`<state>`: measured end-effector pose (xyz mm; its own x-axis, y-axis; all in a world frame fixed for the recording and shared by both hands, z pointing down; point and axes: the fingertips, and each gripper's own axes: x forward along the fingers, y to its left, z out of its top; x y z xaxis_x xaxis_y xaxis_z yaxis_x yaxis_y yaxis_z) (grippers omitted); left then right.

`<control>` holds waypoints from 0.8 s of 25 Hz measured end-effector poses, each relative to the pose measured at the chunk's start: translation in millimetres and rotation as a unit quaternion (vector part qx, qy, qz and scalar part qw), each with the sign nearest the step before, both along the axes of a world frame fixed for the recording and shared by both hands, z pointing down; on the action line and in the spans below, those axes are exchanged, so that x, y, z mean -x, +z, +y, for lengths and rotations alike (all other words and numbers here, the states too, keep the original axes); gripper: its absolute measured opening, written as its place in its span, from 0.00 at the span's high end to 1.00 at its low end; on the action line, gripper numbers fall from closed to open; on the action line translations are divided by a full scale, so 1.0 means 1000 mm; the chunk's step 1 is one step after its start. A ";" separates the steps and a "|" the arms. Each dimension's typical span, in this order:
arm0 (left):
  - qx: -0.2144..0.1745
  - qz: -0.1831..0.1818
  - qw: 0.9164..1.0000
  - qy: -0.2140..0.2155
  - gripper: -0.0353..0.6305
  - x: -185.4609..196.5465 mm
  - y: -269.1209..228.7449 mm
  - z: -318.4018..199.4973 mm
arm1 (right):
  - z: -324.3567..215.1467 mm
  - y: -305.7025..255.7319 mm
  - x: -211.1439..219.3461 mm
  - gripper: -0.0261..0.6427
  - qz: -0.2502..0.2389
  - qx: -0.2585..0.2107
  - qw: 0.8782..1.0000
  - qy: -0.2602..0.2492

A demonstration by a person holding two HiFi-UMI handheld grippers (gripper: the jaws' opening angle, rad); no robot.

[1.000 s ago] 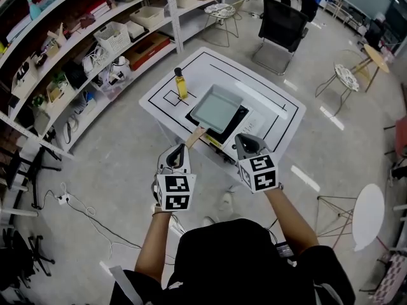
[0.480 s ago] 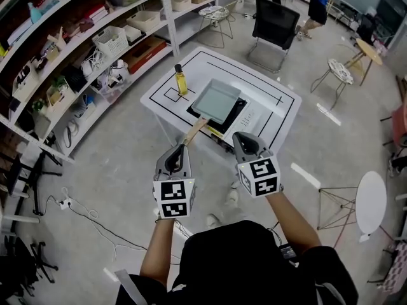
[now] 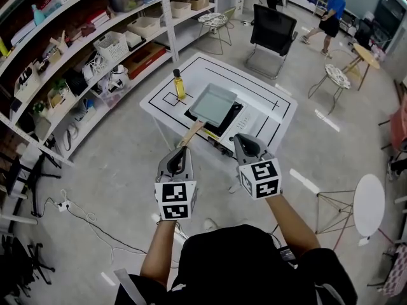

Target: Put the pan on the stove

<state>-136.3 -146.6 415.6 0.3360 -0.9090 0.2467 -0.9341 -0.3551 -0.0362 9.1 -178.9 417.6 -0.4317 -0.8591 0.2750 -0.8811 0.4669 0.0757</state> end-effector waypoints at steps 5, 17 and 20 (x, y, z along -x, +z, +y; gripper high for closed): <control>0.000 0.025 1.000 -0.009 0.93 -0.015 -0.009 0.001 | 0.001 -0.013 -0.015 0.96 -0.009 -0.015 1.000 -0.005; -0.002 0.036 0.999 -0.017 0.93 -0.060 -0.022 0.017 | 0.014 -0.033 -0.049 0.96 -0.025 -0.029 0.999 -0.025; -0.003 0.038 0.999 -0.021 0.93 -0.065 -0.021 0.021 | 0.017 -0.033 -0.052 0.96 -0.026 -0.031 0.999 -0.030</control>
<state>-71.3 -125.8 394.4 0.3152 -0.9240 0.2167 -0.9483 -0.3154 0.0343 61.6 -162.2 385.0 -0.4952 -0.8461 0.1973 -0.8551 0.5148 0.0615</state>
